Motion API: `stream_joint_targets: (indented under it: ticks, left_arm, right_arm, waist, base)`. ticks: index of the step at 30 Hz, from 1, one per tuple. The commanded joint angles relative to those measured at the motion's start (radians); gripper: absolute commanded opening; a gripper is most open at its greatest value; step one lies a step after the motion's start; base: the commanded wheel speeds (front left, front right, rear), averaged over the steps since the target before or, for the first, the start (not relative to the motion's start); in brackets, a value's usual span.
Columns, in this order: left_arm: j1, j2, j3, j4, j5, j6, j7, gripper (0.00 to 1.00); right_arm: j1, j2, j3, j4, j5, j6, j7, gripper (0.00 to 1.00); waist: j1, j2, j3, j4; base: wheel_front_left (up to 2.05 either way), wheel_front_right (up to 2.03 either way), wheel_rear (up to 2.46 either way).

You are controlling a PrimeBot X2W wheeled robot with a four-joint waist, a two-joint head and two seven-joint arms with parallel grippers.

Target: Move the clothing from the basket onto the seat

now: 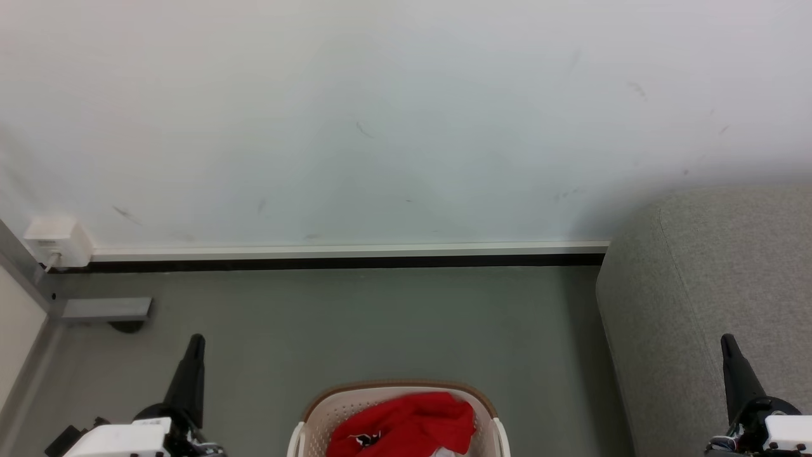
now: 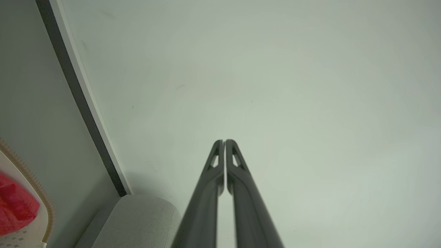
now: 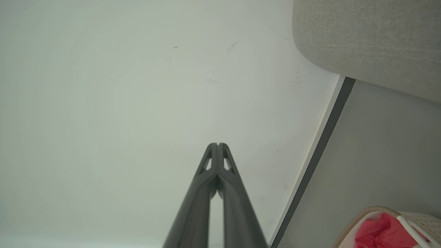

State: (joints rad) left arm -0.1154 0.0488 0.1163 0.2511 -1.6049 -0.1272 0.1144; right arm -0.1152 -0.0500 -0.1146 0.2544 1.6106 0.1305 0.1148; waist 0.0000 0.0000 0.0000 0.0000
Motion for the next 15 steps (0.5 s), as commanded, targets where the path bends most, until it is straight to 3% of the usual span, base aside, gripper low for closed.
stream_joint_targets:
  ticks: [1,15]
  left_arm:
    - [-0.005,0.002,0.001,-0.003,-0.013,-0.006,0.004,0.0]
    - [-0.005,0.002,0.001,-0.002,-0.013,-0.006,0.004,0.0]
  right_arm:
    - [-0.007,-0.001,-0.003,-0.005,0.002,0.001,0.004,0.0]
    - [-0.007,-0.001,-0.003,-0.005,0.002,0.001,0.004,0.0]
  waist:
    - [0.0,0.0,0.0,0.0]
    - [0.0,0.0,0.0,0.0]
  base:
    - [0.0,0.0,0.0]
    - [0.0,0.0,0.0]
